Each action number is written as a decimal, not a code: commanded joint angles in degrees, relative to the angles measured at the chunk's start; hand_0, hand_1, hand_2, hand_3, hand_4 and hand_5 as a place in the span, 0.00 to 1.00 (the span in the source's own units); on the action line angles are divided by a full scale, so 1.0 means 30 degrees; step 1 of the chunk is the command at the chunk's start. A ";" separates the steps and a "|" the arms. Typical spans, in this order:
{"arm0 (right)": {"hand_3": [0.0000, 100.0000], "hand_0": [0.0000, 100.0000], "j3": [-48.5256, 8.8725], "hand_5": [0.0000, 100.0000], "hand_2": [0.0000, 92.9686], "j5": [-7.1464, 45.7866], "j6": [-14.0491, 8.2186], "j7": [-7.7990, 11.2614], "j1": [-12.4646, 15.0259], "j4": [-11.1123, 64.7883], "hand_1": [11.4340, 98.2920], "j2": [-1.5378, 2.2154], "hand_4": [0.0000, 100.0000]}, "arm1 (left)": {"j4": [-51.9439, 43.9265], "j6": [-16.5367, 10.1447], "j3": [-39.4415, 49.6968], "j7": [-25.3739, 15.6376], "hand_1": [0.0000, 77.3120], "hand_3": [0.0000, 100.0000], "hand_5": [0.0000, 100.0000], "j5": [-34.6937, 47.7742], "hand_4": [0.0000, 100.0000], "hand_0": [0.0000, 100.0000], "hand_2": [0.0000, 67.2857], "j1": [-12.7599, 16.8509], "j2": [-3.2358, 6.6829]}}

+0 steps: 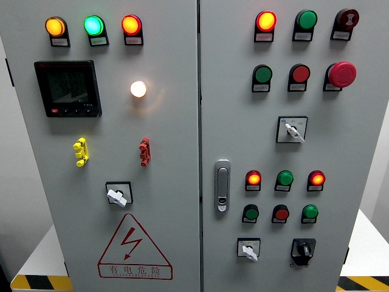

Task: Trip black knob to open circuit

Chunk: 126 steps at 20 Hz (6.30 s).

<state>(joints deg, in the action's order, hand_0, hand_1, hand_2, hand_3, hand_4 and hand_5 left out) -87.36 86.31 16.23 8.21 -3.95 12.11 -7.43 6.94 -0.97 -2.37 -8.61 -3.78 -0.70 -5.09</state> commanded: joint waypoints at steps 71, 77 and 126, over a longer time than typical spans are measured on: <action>1.00 1.00 0.4775 1.00 0.02 0.0937 -1.2325 -0.4261 -0.1407 2.4411 0.57 -0.0161 1.00 | 0.0000 0.0000 -0.0001 0.0000 0.04 0.21 0.01 0.0000 0.07 0.00 0.19 0.0000 -0.0001; 1.00 1.00 0.4833 1.00 0.02 0.0937 -1.2208 -0.4261 -0.1640 2.4265 0.57 -0.0220 1.00 | 0.0000 0.0000 -0.0001 0.0000 0.04 0.21 0.01 0.0000 0.07 0.00 0.19 0.0000 -0.0001; 1.00 1.00 0.5477 1.00 0.06 0.0586 -1.2149 -0.4554 -0.2812 2.3473 0.56 -0.0249 1.00 | 0.0000 0.0000 -0.0001 0.0000 0.04 0.21 0.01 0.0000 0.07 0.00 0.19 0.0000 -0.0030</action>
<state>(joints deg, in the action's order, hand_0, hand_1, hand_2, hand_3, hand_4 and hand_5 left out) -71.01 88.07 -20.21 -5.45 -12.08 82.52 -8.16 6.94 -0.97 -2.37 -8.61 -3.78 -0.70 -5.11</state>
